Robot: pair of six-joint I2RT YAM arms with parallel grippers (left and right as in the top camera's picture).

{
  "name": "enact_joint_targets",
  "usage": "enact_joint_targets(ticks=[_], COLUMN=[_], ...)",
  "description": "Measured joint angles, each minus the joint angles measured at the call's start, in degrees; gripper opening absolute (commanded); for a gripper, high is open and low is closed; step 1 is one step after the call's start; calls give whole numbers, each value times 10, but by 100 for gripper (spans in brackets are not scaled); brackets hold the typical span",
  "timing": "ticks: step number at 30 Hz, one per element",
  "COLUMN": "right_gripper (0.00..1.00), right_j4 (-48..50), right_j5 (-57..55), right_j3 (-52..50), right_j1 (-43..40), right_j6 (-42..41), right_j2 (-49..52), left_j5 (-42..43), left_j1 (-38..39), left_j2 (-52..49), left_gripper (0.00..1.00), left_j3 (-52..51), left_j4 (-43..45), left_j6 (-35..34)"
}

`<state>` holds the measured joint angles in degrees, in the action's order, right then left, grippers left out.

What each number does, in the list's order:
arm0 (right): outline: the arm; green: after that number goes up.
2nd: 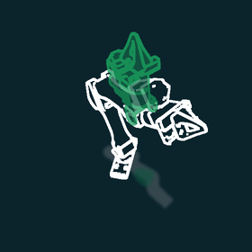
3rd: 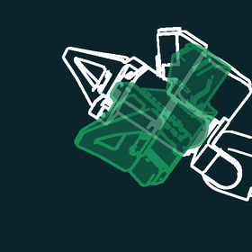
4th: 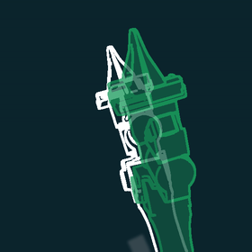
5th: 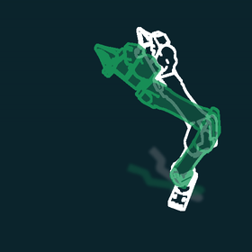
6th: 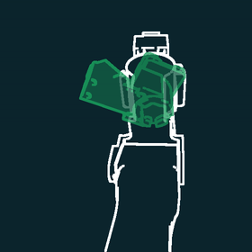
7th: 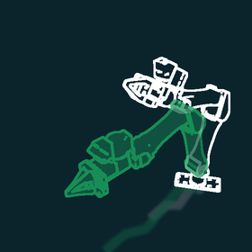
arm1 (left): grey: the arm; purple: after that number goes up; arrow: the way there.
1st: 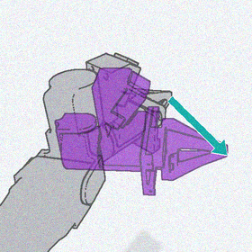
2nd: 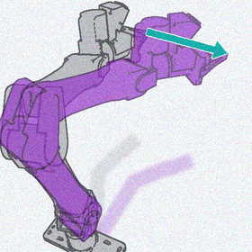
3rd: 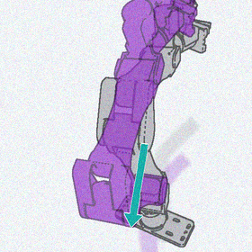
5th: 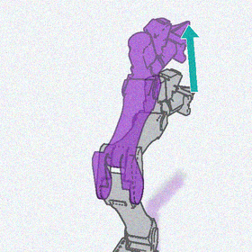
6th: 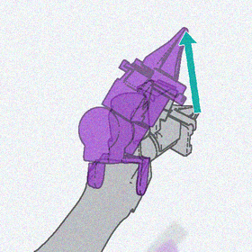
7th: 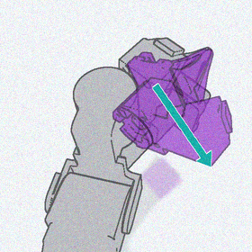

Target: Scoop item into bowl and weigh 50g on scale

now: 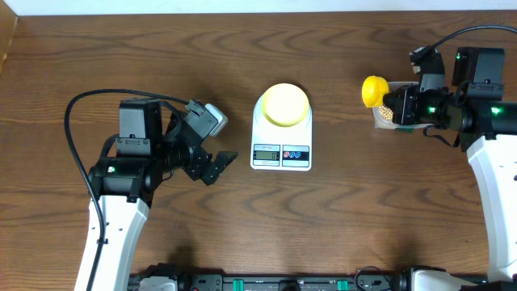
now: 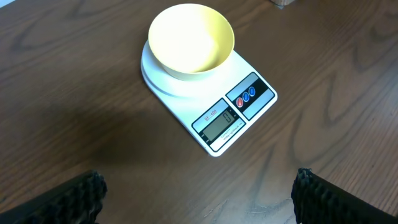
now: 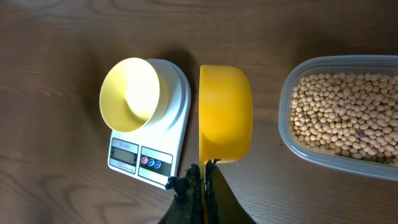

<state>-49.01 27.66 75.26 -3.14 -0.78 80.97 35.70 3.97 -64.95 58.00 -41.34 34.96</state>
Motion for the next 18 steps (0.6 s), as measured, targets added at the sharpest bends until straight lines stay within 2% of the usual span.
enact_joint_targets(ticks=[18], right_gripper=[1], right_j4=[-1], right_j5=[0], right_j3=[0], right_j1=[0], right_j6=[0], right_j2=[0], left_j5=[-5], left_j1=[0], left_j2=[0], left_gripper=[98], left_j3=[0], left_j4=[16], left_j6=[0])
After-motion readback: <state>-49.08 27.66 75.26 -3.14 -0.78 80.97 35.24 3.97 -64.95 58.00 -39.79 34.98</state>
